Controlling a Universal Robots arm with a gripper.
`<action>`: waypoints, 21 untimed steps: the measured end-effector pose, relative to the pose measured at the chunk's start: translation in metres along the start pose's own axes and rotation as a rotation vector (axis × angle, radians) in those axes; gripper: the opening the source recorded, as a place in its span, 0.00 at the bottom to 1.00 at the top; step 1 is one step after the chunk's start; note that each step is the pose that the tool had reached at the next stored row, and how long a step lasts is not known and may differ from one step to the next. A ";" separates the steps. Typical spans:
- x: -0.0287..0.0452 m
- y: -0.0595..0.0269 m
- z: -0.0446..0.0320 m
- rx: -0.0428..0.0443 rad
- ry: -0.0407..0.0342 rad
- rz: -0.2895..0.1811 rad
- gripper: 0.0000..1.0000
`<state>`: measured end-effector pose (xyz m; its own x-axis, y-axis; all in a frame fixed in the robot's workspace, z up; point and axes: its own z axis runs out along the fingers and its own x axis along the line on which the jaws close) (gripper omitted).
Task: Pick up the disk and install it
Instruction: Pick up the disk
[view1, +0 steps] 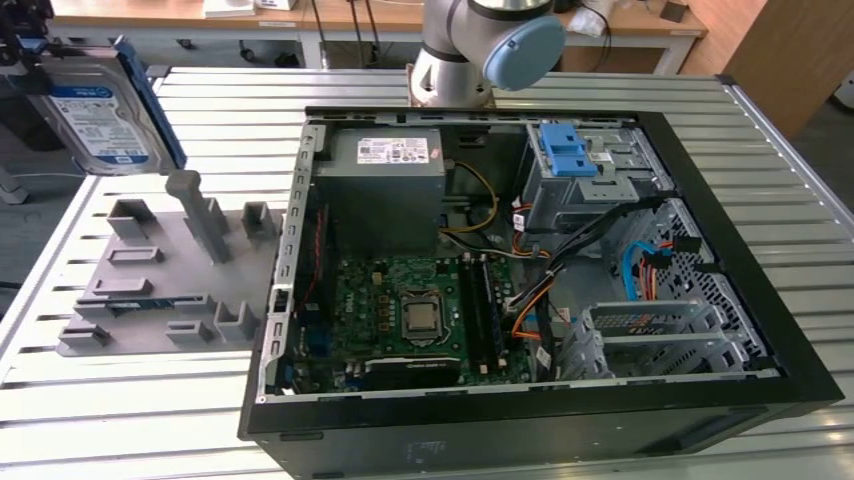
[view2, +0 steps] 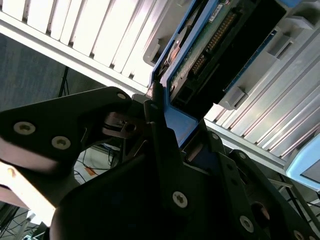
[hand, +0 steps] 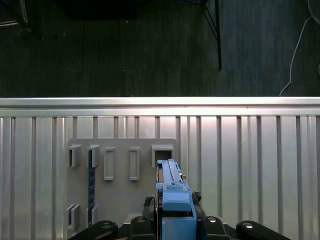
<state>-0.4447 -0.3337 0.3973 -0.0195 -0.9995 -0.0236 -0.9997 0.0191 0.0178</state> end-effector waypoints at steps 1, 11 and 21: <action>0.0000 0.0000 -0.0013 0.0002 0.0000 0.000 0.37; -0.0005 0.0003 -0.0142 0.0024 -0.0001 0.000 0.37; -0.0010 0.0007 -0.0269 0.0053 -0.0002 0.000 0.37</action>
<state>-0.4450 -0.3334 0.4241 -0.0194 -0.9995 -0.0237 -0.9997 0.0191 0.0125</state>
